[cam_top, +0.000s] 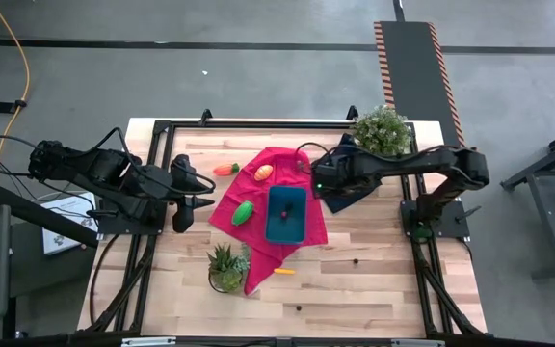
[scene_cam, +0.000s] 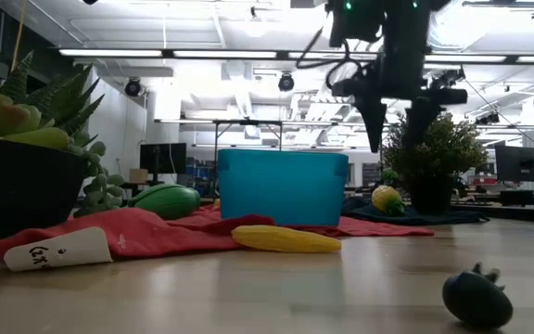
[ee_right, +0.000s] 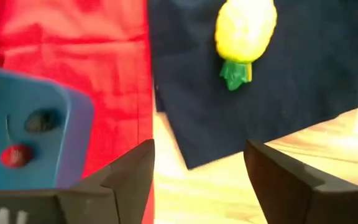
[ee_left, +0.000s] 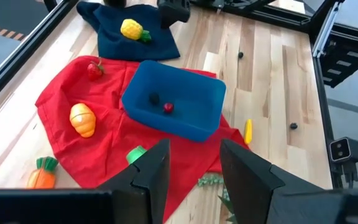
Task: Pick and placing Produce into tupperware
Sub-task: Put the pineapple into the blue bin
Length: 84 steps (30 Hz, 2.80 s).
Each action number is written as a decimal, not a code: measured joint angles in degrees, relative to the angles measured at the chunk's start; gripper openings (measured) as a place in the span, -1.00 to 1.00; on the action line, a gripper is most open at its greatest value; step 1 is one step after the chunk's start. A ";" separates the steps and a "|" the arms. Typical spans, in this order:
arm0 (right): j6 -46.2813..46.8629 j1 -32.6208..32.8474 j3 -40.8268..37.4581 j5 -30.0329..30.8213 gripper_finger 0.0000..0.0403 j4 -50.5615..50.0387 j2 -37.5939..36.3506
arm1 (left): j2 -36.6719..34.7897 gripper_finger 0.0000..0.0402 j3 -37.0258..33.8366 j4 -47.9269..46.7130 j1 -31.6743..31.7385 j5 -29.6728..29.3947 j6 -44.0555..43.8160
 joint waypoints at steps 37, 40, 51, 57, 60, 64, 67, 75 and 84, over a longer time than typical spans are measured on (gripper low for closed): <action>-20.11 -19.79 -12.63 -6.90 0.30 19.42 1.42 | -0.01 -0.36 0.00 0.05 0.00 -0.28 -5.45; -20.43 -19.78 -12.63 -7.61 0.30 19.92 3.63 | -0.01 -0.36 0.00 -0.01 -0.02 -0.31 -5.57; -20.91 -19.72 -12.63 -7.78 0.27 24.75 5.49 | -0.01 -0.36 0.00 -0.01 -0.02 -0.33 -6.71; -20.94 -19.72 -12.63 -7.80 0.08 24.43 5.49 | -0.01 -0.36 0.00 -0.01 -0.01 -0.38 -6.67; -20.94 -19.72 -12.63 -7.86 -0.04 24.34 5.49 | -0.01 -0.36 0.00 -0.01 -0.02 -0.48 -6.44; -20.94 -19.72 -12.63 -7.98 -0.11 24.14 5.49 | -0.01 -0.36 0.00 -0.01 -0.01 -0.50 -6.42; -21.18 -19.72 -12.63 -8.06 -0.08 24.12 5.49 | -0.01 -0.36 0.00 -0.01 -0.02 -0.59 -6.40; -21.91 -19.14 -11.78 -10.56 -0.05 23.08 5.44 | 0.00 -0.36 0.00 -0.01 -0.02 -1.57 -6.27; -24.53 -17.07 -4.29 -9.49 -0.04 19.06 5.42 | 0.00 -0.36 0.00 -0.01 -0.01 -1.55 -6.27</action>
